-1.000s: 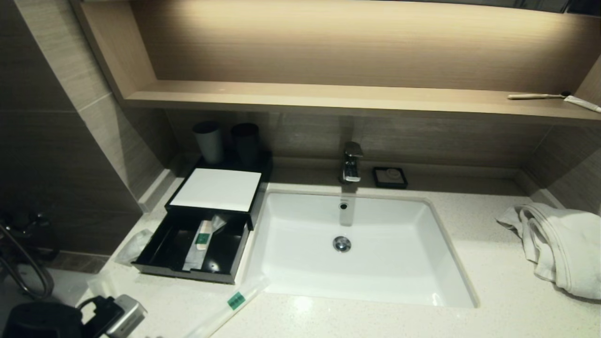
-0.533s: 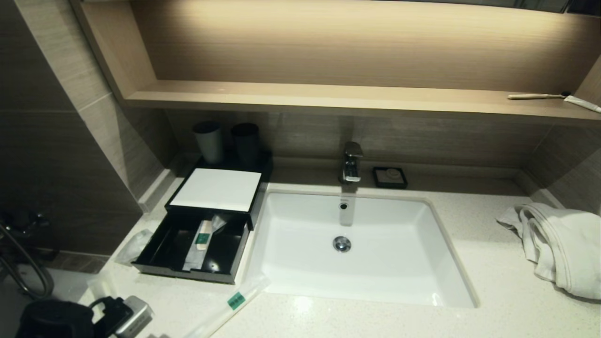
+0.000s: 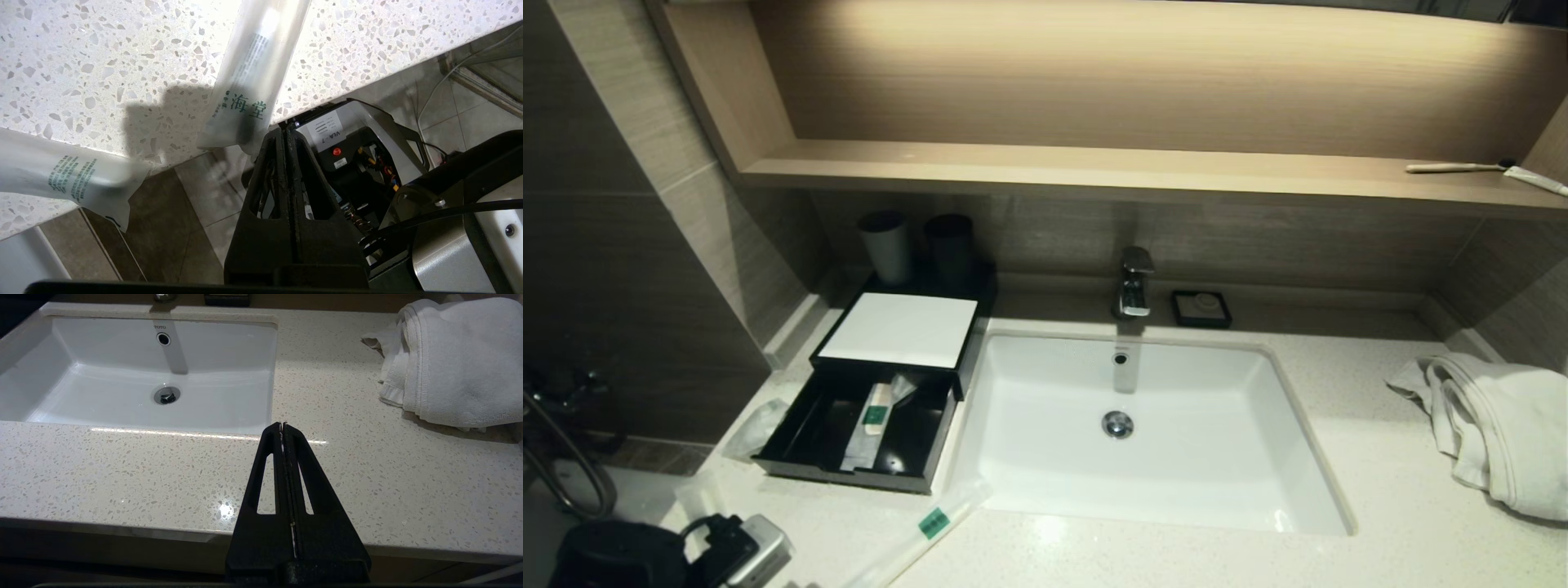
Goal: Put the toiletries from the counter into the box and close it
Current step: Pick up the bathroom toiletry
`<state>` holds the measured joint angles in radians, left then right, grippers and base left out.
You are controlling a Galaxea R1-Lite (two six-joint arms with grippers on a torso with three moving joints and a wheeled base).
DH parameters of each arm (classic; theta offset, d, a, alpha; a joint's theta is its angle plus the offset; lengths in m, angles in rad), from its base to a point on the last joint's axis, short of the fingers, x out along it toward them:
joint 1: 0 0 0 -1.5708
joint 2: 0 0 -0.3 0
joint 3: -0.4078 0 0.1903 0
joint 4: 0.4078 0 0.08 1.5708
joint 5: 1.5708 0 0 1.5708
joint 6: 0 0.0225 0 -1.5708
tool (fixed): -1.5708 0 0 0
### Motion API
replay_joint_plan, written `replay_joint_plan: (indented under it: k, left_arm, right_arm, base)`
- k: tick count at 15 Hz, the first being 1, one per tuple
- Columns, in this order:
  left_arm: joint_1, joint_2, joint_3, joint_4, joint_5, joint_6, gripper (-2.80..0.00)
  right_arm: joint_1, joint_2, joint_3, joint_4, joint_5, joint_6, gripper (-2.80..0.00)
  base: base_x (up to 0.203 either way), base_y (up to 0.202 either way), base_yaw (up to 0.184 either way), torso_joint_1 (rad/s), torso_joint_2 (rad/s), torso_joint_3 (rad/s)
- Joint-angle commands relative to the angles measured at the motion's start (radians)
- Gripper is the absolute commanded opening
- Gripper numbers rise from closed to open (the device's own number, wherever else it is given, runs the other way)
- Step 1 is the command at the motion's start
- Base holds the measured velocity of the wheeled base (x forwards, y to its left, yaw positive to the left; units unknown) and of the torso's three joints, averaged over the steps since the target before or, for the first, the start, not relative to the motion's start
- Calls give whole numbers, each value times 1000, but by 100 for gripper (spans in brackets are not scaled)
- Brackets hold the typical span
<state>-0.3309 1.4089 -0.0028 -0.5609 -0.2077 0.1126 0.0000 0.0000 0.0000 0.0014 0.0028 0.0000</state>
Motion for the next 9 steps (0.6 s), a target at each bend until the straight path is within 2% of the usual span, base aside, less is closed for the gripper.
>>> replay_joint_plan:
  k: [1,4,5,9]
  left_arm:
    - [5,2,0,-4,-1,1,-280]
    - [10,-7,-7,-5,23,6,-280]
    - [10,-15,-1,-3,45,52,-280]
    - [12,-6,1,-1,59,69,-280]
  right_arm:
    - [0,0,0,0,0,0,-280]
    - [0,0,0,0,0,0,-280]
    - [0,0,0,0,0,0,-280]
    - [0,0,0,0,0,0,-280]
  base:
    - [0,0,0,0,0,0]
    - [0,0,0,0,0,0]
    - [0,0,0,0,0,0]
    - [0,0,0,0,0,0]
